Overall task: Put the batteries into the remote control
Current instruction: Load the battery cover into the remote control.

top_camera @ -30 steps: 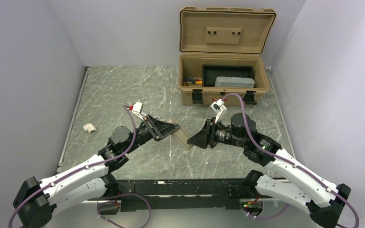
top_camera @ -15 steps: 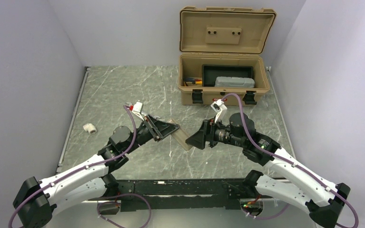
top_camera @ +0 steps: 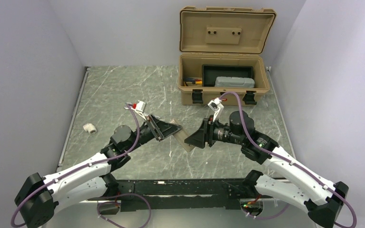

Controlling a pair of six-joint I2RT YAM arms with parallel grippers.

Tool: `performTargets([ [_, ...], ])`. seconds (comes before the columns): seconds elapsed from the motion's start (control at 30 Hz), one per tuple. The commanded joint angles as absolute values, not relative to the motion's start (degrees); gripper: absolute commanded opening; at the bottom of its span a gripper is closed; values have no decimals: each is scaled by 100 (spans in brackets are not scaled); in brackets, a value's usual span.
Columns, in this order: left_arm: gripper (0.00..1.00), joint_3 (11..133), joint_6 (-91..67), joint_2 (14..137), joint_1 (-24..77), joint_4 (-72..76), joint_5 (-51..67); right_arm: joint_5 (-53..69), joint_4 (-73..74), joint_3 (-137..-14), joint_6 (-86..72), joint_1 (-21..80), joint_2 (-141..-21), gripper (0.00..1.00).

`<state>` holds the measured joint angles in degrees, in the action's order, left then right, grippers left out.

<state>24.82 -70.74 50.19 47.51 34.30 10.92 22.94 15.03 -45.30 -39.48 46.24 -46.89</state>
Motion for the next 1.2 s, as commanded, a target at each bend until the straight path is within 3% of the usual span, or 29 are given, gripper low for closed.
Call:
performTargets([
  [0.0, 0, 2777, -6975, 5050, 4755, 4335, 1343, 2665, 883, -4440, -4160, 4558, -4660, 55],
  [0.2, 0, 2739, -7009, 5166, 4750, 4974, 1534, 2968, 691, -4364, -4296, 4487, -4690, 53],
  [0.53, 0, 2651, -6897, 5143, 4754, 5137, 1401, 3253, 422, -4196, -4483, 4388, -4641, 38],
  [0.67, 0, 2685, -6839, 5161, 4749, 5146, 1372, 3361, 334, -4200, -4517, 4351, -4668, 23],
  [0.8, 24, 2686, -6816, 5169, 4746, 5131, 1315, 3357, 361, -4265, -4496, 4311, -4676, 5],
  [0.83, 34, 2677, -6812, 5172, 4746, 5135, 1304, 3351, 409, -4296, -4465, 4309, -4686, 0],
  [1.0, 93, 2690, -6770, 5081, 4725, 4824, 1203, 3120, 674, -4448, -4313, 4283, -4592, 0],
  [1.03, 98, 2708, -6735, 5049, 4719, 4677, 1181, 3027, 735, -4467, -4289, 4271, -4541, 0],
  [1.17, 100, 2975, -6298, 4768, 4693, 3189, 829, 2565, 1022, -4528, -4193, 4230, -4344, 0],
])
